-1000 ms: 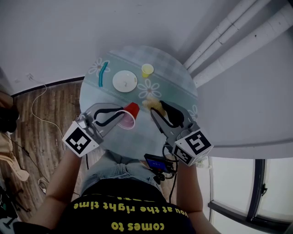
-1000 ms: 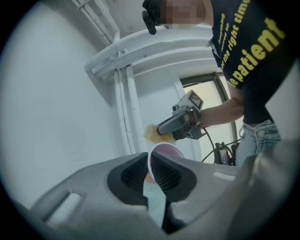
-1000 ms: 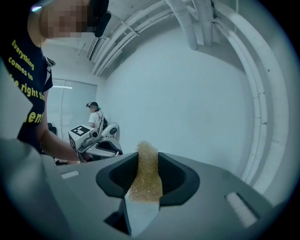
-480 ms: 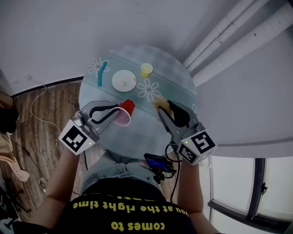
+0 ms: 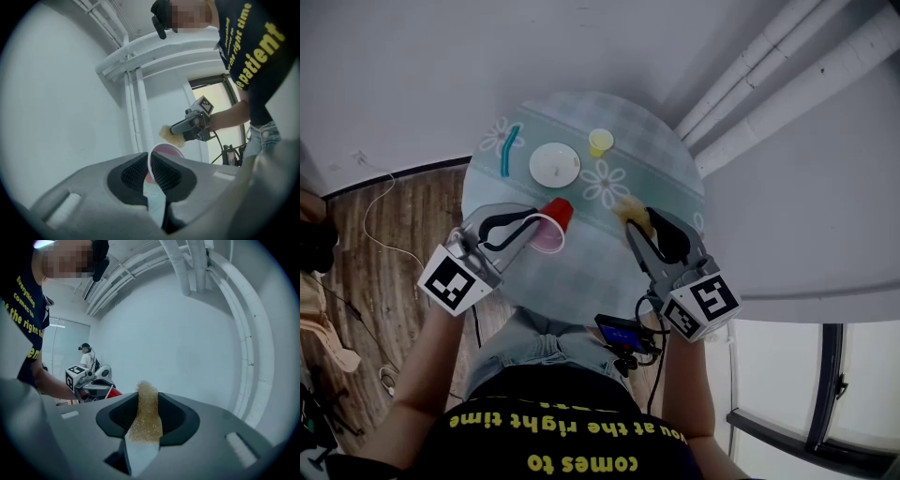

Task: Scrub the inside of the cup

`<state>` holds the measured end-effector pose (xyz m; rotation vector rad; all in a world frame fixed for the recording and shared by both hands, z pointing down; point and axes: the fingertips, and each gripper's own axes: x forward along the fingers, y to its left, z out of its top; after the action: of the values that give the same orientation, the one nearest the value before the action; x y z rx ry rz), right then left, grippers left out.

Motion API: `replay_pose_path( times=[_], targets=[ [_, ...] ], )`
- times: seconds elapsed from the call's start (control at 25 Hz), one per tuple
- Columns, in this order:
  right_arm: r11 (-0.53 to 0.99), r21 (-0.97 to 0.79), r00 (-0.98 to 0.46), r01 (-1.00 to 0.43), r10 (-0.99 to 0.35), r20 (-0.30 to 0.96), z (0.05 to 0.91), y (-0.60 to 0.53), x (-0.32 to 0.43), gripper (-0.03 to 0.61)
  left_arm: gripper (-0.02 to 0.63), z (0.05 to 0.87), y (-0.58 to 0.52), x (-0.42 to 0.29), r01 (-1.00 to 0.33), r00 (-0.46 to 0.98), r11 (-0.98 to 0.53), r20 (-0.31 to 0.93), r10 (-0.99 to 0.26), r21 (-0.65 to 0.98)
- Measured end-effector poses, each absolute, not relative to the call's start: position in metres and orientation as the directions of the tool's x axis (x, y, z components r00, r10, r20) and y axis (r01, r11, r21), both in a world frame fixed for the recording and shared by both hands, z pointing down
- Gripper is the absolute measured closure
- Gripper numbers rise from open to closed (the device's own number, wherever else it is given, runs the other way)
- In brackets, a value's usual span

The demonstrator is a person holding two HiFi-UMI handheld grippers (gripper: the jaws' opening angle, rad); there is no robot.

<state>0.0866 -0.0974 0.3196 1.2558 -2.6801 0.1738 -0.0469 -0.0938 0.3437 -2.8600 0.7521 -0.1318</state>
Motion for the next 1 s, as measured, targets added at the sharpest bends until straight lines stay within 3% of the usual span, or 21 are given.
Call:
replay_pose_path(
  times=[1.0],
  targets=[
    [0.604,0.005,-0.597,-0.797,-0.789,0.145,0.323,-0.091,0.095,0.442,0.585,0.367,-0.107,-0.054,-0.585,0.803,-0.808,0.090,-0.589,-0.064]
  ],
)
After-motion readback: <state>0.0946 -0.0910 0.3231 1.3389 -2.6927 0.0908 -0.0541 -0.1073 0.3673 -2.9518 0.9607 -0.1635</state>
